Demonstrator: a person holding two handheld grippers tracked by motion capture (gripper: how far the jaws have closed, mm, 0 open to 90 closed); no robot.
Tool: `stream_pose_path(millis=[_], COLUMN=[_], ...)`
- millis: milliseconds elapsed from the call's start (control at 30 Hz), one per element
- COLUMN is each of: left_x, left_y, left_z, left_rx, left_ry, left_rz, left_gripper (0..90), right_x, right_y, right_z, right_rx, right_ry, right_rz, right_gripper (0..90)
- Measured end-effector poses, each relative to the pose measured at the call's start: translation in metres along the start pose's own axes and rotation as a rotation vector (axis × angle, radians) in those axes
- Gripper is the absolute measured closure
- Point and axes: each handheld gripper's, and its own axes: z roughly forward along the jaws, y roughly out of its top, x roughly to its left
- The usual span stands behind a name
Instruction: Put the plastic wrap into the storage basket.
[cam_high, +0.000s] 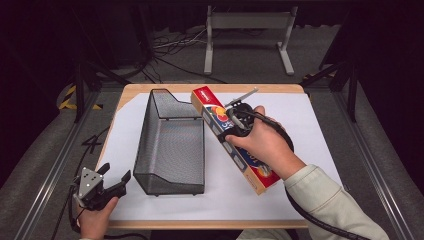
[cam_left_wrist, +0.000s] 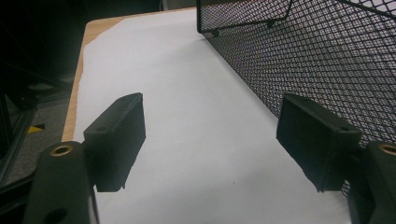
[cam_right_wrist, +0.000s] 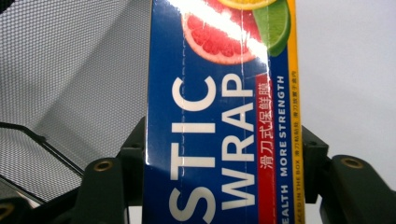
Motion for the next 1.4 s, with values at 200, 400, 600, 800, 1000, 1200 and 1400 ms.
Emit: stream_pose_path(millis=[200, 400, 600, 800, 1000, 1200, 1400], left_x=[-0.001, -0.001, -0.001, -0.001, -0.001, -0.001, -0.002], left_y=[0.001, 0.001, 0.002, 0.001, 0.001, 0.0, -0.002], left_z=[0.002, 0.004, 0.004, 0.004, 0.003, 0.001, -0.003], left_rx=[0.005, 0.003, 0.004, 0.003, 0.0, 0.0, 0.002], left_ry=[-0.004, -0.011, -0.016, -0.013, -0.013, -0.013, -0.009], left_rz=[0.005, 0.004, 0.005, 0.004, 0.001, 0.009, 0.018], left_gripper=[24.8, 24.8, 24.8, 24.8, 24.8, 24.8, 24.7], right_x=[0.016, 0.029, 0.041, 0.051, 0.063, 0.073, 0.082], right_y=[0.009, 0.016, 0.023, 0.028, 0.034, 0.038, 0.042], right_z=[0.004, 0.007, 0.01, 0.018, 0.029, 0.039, 0.052], right_rx=[0.004, -0.001, 0.001, 0.012, 0.018, 0.036, 0.072], right_ry=[-0.002, -0.006, 0.002, 0.009, 0.011, 0.011, 0.002], right_rz=[0.005, 0.018, 0.023, 0.037, 0.044, 0.057, 0.075], right_gripper=[39.9, 39.9, 39.9, 39.8, 39.8, 39.7, 39.7])
